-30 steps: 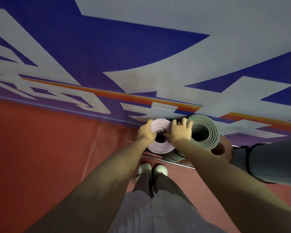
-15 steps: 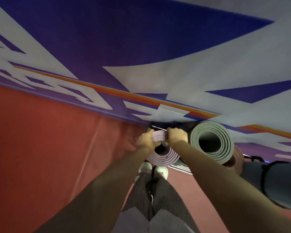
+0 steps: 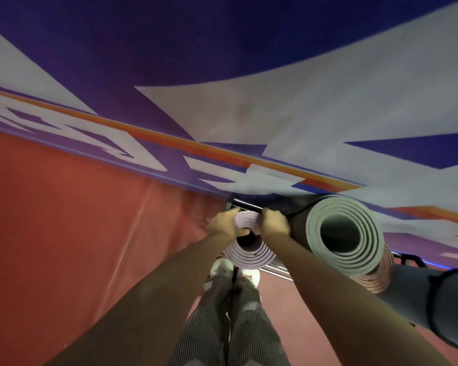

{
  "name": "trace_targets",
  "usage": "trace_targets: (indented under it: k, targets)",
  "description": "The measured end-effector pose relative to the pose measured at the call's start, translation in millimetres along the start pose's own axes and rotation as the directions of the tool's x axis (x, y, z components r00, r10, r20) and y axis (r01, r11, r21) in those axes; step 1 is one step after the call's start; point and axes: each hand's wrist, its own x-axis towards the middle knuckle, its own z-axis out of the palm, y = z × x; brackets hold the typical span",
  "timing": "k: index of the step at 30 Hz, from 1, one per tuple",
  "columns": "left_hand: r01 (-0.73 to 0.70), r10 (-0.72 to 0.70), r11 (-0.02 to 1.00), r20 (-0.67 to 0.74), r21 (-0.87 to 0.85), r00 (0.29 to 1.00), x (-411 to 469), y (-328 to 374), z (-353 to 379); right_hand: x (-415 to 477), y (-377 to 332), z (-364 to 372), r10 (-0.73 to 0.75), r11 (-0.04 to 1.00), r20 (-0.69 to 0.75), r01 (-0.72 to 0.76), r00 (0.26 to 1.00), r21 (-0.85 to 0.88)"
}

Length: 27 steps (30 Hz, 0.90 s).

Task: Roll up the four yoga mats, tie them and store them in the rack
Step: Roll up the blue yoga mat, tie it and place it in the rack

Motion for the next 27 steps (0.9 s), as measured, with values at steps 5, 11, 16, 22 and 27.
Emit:
trace_targets:
  k: [5,11,16,22,27]
  targets:
    - [0.033,-0.033,0.999,0.075,-0.005,0.997,-7.5,0.1,-6.3,-10.8,-1.7,0.1,0.026,0.996,0.111,-0.035,0.993,0.076]
    - [0.013,-0.015,1.000,0.075,0.022,0.997,-18.9,25.6,-49.3,-41.9,1.3,-32.1,-0.089,0.969,-0.039,0.096,0.995,0.228]
    - [-0.083,0.088,0.982,0.022,-0.172,0.996,-51.9,72.8,-72.5,-89.1,4.6,-76.2,-0.245,0.946,-0.346,0.302,0.906,0.121]
    - [-0.040,0.168,0.842,0.190,-0.537,0.967,-104.5,136.2,-66.8,-130.4,62.2,-111.7,-0.156,0.971,-0.681,0.238,0.716,0.028]
    - [-0.010,0.132,0.905,0.258,-0.426,0.957,-119.6,166.0,-49.7,-138.4,129.5,-101.4,0.234,0.909,-0.431,-0.038,0.872,0.416]
